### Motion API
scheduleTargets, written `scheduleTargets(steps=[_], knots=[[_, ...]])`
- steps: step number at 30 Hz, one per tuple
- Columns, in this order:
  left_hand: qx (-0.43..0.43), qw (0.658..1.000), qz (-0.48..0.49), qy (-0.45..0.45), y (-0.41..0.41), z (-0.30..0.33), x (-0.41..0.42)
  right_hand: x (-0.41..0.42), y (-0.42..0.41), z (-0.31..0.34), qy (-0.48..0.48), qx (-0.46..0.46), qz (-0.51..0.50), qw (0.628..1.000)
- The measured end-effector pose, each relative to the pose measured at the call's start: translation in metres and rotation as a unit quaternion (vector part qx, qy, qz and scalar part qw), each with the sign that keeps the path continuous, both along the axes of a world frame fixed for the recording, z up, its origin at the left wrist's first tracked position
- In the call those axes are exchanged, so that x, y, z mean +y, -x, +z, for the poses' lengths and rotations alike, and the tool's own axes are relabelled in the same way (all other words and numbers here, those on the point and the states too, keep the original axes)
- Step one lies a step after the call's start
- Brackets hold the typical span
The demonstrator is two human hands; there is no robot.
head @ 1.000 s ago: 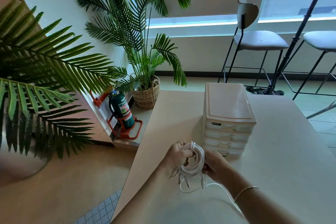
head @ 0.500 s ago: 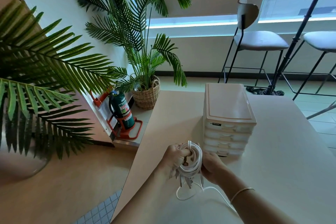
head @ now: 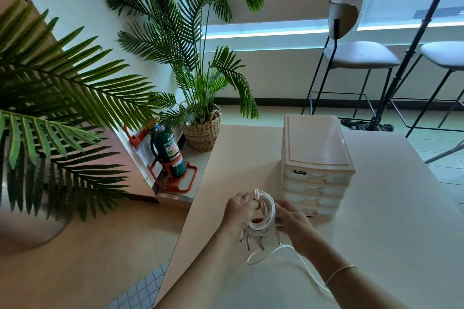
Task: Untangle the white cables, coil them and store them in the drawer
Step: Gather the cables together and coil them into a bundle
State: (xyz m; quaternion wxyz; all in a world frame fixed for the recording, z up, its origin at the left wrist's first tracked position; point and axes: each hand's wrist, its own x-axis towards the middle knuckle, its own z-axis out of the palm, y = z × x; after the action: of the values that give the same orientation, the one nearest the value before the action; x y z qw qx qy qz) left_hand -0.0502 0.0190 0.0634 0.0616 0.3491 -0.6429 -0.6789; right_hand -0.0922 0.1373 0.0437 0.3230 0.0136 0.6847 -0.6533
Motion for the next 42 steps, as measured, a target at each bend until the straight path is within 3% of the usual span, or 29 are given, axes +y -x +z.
scheduleTargets(steps=[3, 5, 7, 9, 12, 19, 25, 27, 30, 33, 37, 42], knots=[[-0.012, 0.998, -0.011, 0.057, 0.003, -0.005, -0.002, -0.001, -0.001, 0.008, -0.171, 0.211, -0.036, 0.962], [-0.021, 0.994, -0.01, 0.102, 0.004, -0.009, -0.003, -0.001, -0.01, 0.015, -0.209, 0.362, -0.041, 0.908], [-0.03, 0.991, -0.006, 0.129, 0.006, -0.01, -0.004, -0.003, -0.019, 0.018, -0.248, 0.428, -0.009, 0.869], [-0.045, 0.989, -0.004, 0.14, 0.008, -0.012, -0.004, -0.005, -0.021, 0.024, -0.312, 0.412, 0.034, 0.855], [-0.039, 0.996, 0.001, 0.074, 0.008, -0.012, -0.003, -0.008, -0.019, 0.035, -0.373, 0.382, 0.1, 0.84], [-0.037, 0.999, -0.006, -0.001, 0.012, -0.007, 0.001, -0.016, -0.018, 0.037, -0.409, 0.368, 0.123, 0.826], [0.029, 0.986, -0.039, -0.158, 0.007, -0.004, 0.006, -0.016, -0.016, 0.042, -0.469, 0.339, 0.129, 0.805], [0.057, 0.976, -0.078, -0.193, 0.006, -0.004, 0.005, -0.014, -0.013, 0.042, -0.47, 0.331, 0.124, 0.809], [0.064, 0.971, -0.095, -0.212, 0.005, -0.005, 0.001, -0.013, -0.008, 0.045, -0.437, 0.281, 0.109, 0.847], [0.037, 0.989, -0.105, -0.098, 0.006, -0.007, 0.0, -0.012, -0.003, 0.046, -0.391, 0.243, 0.139, 0.877], [0.039, 0.988, -0.146, 0.019, 0.003, -0.006, -0.003, -0.004, 0.001, 0.05, -0.233, 0.11, 0.097, 0.961], [0.06, 0.976, -0.194, 0.073, 0.0, -0.005, -0.006, 0.007, 0.011, 0.054, -0.144, 0.006, 0.046, 0.989]])
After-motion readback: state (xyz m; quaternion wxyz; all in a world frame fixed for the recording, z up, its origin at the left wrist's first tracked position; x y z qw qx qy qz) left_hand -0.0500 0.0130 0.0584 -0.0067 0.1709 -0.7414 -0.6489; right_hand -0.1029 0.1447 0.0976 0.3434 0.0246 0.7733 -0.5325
